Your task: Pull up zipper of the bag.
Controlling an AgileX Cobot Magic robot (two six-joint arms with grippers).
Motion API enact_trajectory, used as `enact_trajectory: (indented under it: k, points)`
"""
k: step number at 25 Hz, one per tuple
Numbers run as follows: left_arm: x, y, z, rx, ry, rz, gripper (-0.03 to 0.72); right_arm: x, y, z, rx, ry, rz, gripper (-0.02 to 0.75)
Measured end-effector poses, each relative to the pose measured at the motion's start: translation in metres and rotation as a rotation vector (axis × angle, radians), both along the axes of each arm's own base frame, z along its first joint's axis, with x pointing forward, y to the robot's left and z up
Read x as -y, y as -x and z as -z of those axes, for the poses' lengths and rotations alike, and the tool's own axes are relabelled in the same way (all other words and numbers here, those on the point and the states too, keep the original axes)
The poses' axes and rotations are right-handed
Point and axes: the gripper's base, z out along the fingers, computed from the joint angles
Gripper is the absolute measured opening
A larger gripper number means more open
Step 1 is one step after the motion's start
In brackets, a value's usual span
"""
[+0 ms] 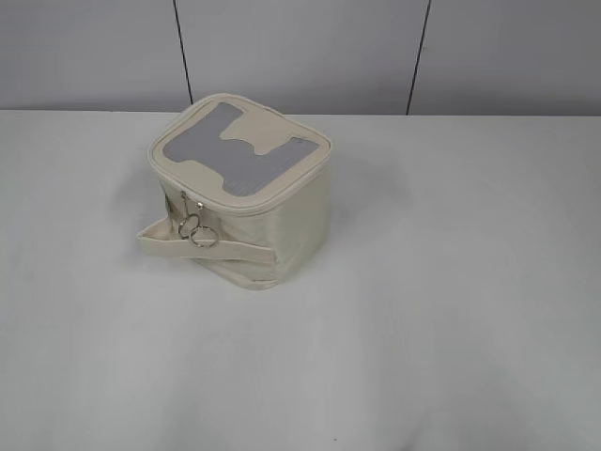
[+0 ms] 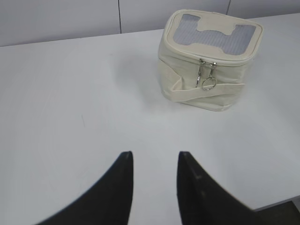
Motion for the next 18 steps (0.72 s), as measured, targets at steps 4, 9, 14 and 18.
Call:
enact_trajectory:
  k: [4,9,14,18]
  points:
    - [0.0001,0.0,0.0,0.0,0.001,0.0,0.248,-0.0017,-0.0016,0.0006,0.01,-0.015,-0.003,0.399]
    - [0.0001,0.0,0.0,0.0,0.001,0.0,0.248,-0.0019,-0.0017,0.0002,0.014,-0.018,-0.004,0.399]
    - [0.0002,0.0,0.0,0.0,0.001,-0.008,0.248,-0.002,-0.0017,0.0001,0.014,-0.02,0.005,0.399]
    - [0.0013,0.0001,0.0,0.0,0.001,-0.121,0.248,-0.0029,-0.001,0.0001,0.016,-0.019,0.185,0.399]
